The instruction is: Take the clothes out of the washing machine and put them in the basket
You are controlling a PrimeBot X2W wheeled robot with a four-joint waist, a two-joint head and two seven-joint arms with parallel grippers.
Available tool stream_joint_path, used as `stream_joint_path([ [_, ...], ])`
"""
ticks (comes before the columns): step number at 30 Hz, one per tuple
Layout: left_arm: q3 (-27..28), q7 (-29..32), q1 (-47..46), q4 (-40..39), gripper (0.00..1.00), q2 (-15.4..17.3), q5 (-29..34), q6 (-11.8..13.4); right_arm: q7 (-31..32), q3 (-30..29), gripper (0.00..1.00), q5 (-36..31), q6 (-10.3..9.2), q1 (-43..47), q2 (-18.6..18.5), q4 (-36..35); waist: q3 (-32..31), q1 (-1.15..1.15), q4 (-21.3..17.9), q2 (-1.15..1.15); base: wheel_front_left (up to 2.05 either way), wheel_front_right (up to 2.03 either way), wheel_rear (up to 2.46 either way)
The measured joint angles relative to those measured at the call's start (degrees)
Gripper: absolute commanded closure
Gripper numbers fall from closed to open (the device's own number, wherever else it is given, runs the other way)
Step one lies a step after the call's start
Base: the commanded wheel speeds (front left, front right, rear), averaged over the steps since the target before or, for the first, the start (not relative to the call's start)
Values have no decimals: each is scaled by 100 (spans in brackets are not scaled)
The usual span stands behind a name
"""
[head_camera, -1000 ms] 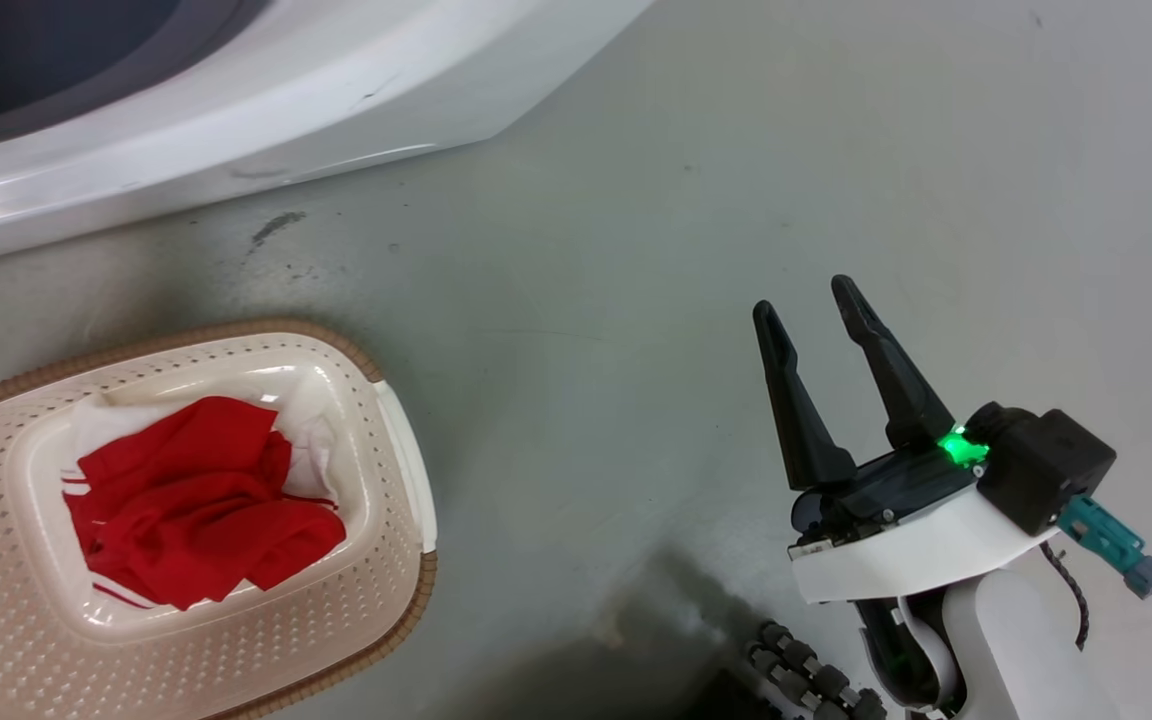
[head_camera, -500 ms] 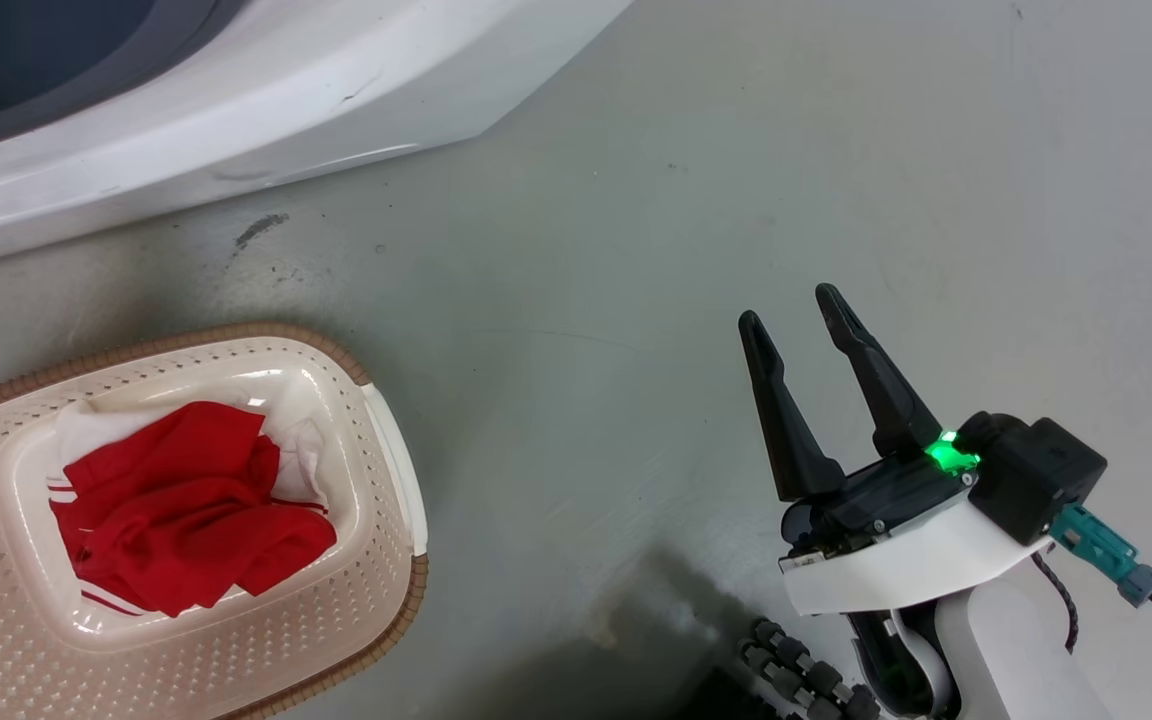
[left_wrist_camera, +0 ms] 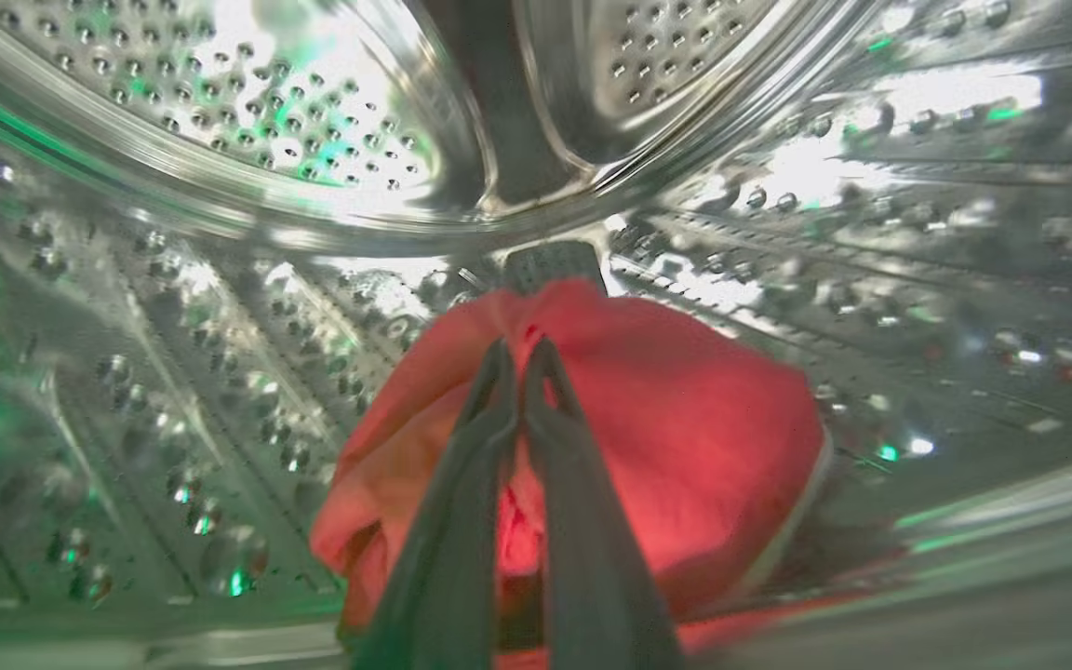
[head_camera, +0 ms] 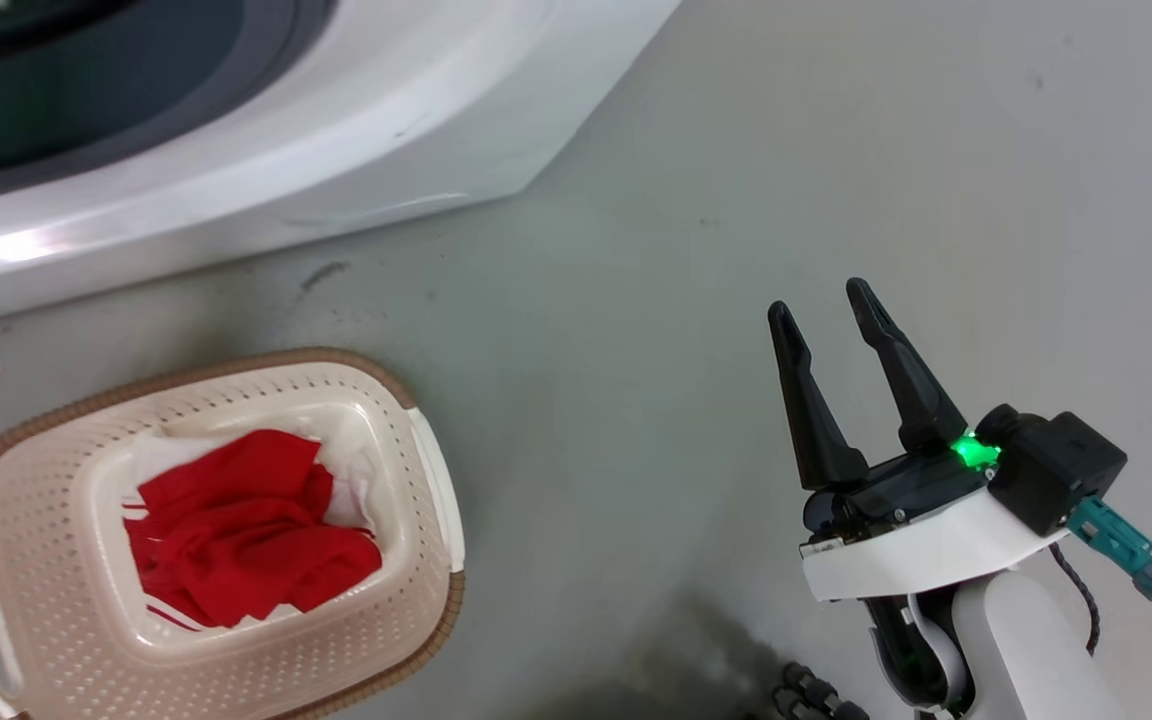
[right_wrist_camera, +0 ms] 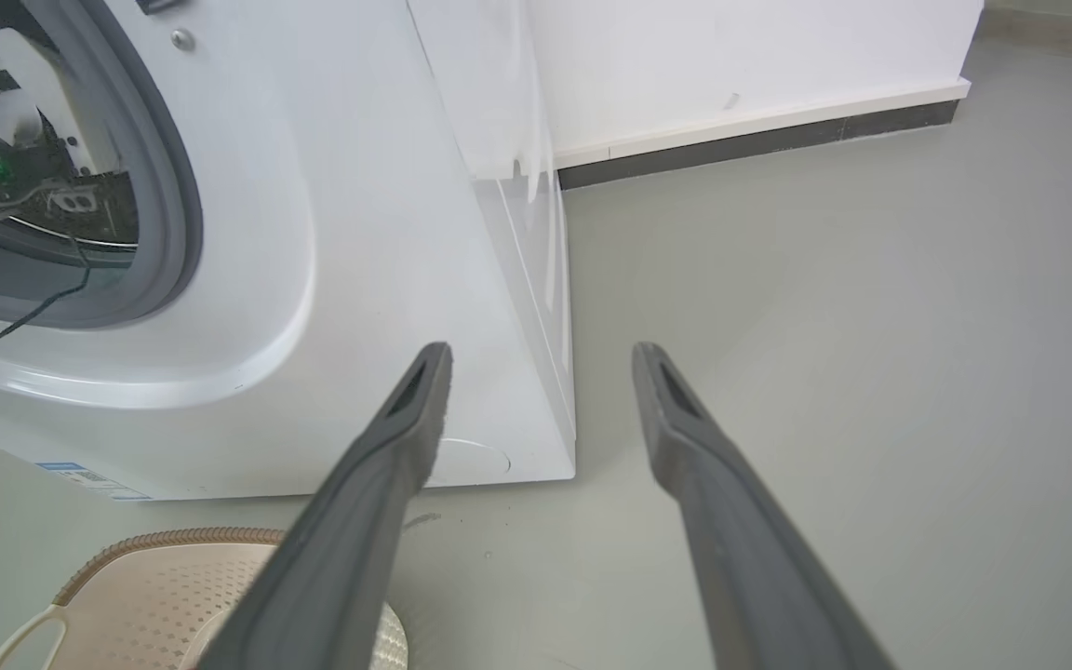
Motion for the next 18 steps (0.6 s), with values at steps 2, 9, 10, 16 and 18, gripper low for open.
stream_joint_path([
  [2,24,-304,235,19,100,-82,-64,27,-1,-40,0,-49,0,21,0,45,-167,0,58,0,0,0,0],
  [9,188,-1187,1057,133,100,-399,-378,24,0,-166,0,-212,0,238,3,253,-894,0,255,0,0,0,0],
  [10,178,-1229,1187,125,100,-428,-374,19,0,-197,0,-235,0,280,2,278,-1017,0,283,0,0,0,0],
  [16,433,-1327,2109,-414,100,-666,-637,27,55,-277,0,-359,0,559,3,416,-1758,-1,455,0,0,0,0],
  [18,535,-1328,2429,-834,100,-708,-675,33,102,-290,0,-398,0,633,3,417,-1999,-1,517,0,0,0,0],
])
